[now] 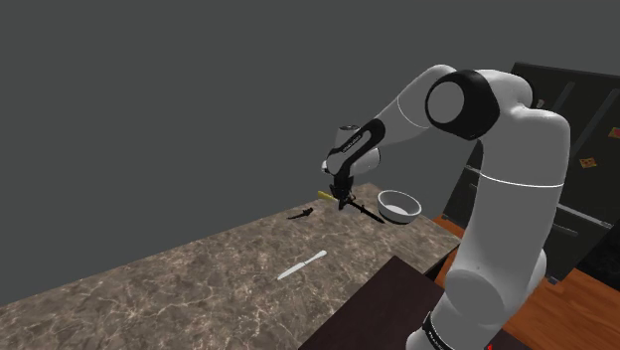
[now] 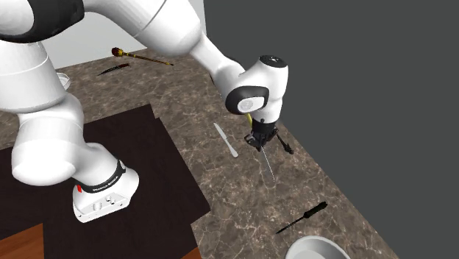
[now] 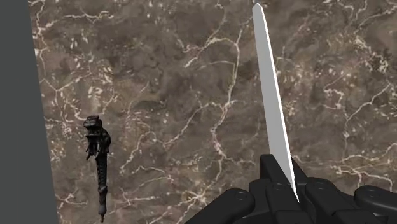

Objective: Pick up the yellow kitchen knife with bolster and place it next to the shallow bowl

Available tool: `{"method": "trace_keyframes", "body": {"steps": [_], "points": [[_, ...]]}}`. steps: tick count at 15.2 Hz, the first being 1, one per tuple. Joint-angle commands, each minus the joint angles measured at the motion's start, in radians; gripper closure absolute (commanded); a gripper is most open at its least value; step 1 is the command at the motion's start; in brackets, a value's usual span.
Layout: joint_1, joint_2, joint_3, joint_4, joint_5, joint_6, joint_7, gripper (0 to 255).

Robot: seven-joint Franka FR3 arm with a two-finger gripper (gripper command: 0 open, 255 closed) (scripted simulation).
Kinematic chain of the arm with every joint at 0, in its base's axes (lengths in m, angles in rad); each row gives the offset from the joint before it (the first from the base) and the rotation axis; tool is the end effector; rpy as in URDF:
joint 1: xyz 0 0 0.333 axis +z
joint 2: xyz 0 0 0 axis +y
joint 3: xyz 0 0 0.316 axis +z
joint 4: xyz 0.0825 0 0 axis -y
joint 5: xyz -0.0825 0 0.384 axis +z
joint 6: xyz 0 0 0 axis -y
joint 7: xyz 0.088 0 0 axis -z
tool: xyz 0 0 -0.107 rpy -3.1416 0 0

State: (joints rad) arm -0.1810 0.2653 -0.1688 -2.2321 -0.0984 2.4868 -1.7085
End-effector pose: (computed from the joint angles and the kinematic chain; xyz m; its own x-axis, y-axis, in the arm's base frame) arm 0.5131 -0.1871 0.2529 0.1258 0.9870 -0.1003 0.9913 -0.1291 -0.0268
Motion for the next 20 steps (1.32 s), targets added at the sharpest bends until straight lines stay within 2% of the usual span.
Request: {"method": "trace_keyframes", "body": {"steps": [1,11,20], "points": [[-0.027,-0.023,-0.015,-0.035,-0.002,0.016,-0.042,255],[-0.18,-0.097,-0.109,-0.157,-0.003,0.087,-0.285,255],[-0.334,-0.093,-0.189,-0.166,0.036,0.12,-0.549,255]]}}
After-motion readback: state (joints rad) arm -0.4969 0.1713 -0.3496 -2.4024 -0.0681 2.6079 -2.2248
